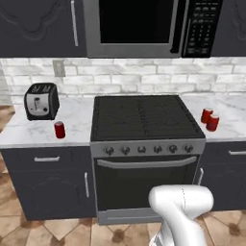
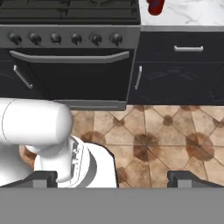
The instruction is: Four empty soda cans are scattered around the kitchen. Gather all the cans and cluster them next to the stove for recycling.
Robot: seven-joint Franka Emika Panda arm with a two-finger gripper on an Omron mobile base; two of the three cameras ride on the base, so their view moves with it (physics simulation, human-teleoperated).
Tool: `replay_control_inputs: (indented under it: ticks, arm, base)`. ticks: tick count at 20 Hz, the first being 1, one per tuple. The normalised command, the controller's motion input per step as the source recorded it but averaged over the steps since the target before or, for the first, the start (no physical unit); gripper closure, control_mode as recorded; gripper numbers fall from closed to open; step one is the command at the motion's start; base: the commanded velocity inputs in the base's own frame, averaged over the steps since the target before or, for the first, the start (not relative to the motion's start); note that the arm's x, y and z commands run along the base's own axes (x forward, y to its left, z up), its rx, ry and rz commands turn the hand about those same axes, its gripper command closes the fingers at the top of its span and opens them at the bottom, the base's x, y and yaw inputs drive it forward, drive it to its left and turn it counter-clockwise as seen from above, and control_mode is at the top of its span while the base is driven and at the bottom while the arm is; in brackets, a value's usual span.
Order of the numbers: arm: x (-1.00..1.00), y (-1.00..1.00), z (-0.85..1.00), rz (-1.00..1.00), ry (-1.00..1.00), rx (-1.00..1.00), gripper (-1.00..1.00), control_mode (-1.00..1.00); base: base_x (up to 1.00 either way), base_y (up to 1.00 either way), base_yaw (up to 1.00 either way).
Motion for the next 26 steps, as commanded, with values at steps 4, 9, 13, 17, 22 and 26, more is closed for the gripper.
replay_control_inputs:
  ticks: [4, 9, 13, 17, 22, 26]
  arm:
    - [0.00, 0.00, 0.00, 0.00, 0.00, 0.00, -1.00, 1.00]
    - [0.00, 0.00, 0.00, 0.00, 0.00, 0.00, -1.00, 1.00]
    - [0.00, 0.00, 0.00, 0.00, 0.00, 0.00, -1.00, 1.00]
    - [0.00, 0.00, 0.00, 0.00, 0.00, 0.00, -1.00, 1.00]
    - [0.00, 0.00, 0.00, 0.00, 0.00, 0.00, -1.00, 1.00]
    - [0.00, 0.00, 0.00, 0.00, 0.00, 0.00, -1.00, 1.00]
  base:
    - [-0.28, 0.75, 0.00]
    - [-0.09, 0.60, 0.00]
    - [-0.01, 0.62, 0.00]
    - [-0.01, 0.62, 0.00]
    - [0.00, 0.61, 0.00]
    - [0.10, 0.71, 0.00]
